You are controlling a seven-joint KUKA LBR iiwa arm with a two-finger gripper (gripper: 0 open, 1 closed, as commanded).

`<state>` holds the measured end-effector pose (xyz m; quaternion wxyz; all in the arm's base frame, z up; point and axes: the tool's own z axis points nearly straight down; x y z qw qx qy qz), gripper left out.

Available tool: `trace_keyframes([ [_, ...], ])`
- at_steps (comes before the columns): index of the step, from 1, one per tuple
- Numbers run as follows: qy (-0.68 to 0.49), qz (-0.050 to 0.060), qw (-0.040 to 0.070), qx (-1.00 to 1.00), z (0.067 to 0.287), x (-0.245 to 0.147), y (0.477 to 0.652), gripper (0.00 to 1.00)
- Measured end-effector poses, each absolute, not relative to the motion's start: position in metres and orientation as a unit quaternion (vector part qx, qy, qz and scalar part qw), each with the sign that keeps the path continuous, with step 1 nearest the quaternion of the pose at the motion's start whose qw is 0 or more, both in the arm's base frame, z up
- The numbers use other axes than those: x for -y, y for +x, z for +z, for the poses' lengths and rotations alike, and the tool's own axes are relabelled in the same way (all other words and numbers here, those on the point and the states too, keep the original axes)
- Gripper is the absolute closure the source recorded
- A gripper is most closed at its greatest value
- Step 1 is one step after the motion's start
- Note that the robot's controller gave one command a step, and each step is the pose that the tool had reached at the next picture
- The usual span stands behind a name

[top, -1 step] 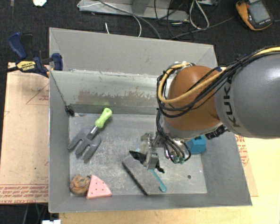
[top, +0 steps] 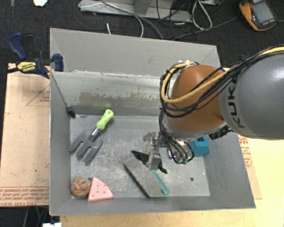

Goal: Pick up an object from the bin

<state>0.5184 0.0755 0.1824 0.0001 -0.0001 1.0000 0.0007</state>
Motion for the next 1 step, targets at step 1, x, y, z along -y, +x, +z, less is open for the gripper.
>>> trace_keyframes([
  [1,0.011,0.002,0.002,-1.0,0.1197,-0.0803,0.5118,0.0],
])
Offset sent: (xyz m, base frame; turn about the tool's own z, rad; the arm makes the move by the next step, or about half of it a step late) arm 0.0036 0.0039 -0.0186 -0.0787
